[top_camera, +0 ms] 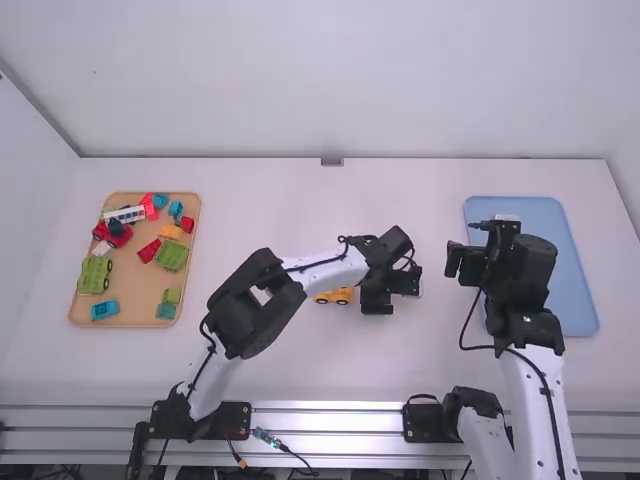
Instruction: Assemble lego blocks to make yellow taxi
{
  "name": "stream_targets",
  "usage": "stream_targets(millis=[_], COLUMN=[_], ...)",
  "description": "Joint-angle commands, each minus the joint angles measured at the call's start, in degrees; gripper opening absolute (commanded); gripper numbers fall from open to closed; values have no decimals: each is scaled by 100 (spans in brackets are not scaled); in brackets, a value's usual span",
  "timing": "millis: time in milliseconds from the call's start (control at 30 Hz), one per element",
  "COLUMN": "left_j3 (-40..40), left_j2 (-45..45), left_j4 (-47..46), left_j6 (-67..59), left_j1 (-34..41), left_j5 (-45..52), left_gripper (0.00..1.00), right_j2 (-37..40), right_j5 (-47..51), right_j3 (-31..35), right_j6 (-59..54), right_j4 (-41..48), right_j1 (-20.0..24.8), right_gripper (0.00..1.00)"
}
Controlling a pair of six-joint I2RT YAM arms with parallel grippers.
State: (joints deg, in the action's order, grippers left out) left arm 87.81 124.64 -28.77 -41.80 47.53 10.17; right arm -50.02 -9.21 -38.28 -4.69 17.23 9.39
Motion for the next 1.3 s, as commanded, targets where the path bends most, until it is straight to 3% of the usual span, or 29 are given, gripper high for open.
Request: stream_targets(millis=[0, 133, 400, 567, 667, 767, 833, 1000, 1067, 1267], left_j3=[120, 308, 428, 35, -706, -1200, -2079, -3053, -3394, -3700], left_j2=[24, -103, -1182, -1862, -2424, -2688, -3075, -3403, -3423, -3370], left_j4=[35, -48, -575, -656, -317, 85, 706, 1838, 2326, 2212], left_j6=[-3, 246, -135, -362, -731, -729, -1127, -620, -170, -465], left_j1=[-31, -70, -695, -1290, -1891, -2142, -2420, -2638, -2710, -2732], left_j5=[-297, -828, 442, 975, 1832, 2013, 2551, 2780, 2601, 2673], left_gripper=[99, 99, 99, 99, 99, 99, 99, 99, 99, 99], right_j2=[39, 39, -33, -354, -975, -1272, -1689, -2118, -2251, -2745], right_j5=[7, -4, -885, -1596, -2680, -2833, -2811, -2549, -1921, -424], right_j3=[44, 44, 44, 46, 50, 48, 48, 48, 42, -520], right_j6=[-125, -319, -1392, -2334, -3154, -3445, -3993, -4850, -4651, -3530], right_j4=[10, 49, 89, 110, 47, 121, 294, 628, 736, 1007], right_j1=[-7, -9, -9, -7, 35, 26, -160, -699, -1078, -2100], right_gripper=[99, 99, 99, 99, 99, 99, 99, 99, 99, 99])
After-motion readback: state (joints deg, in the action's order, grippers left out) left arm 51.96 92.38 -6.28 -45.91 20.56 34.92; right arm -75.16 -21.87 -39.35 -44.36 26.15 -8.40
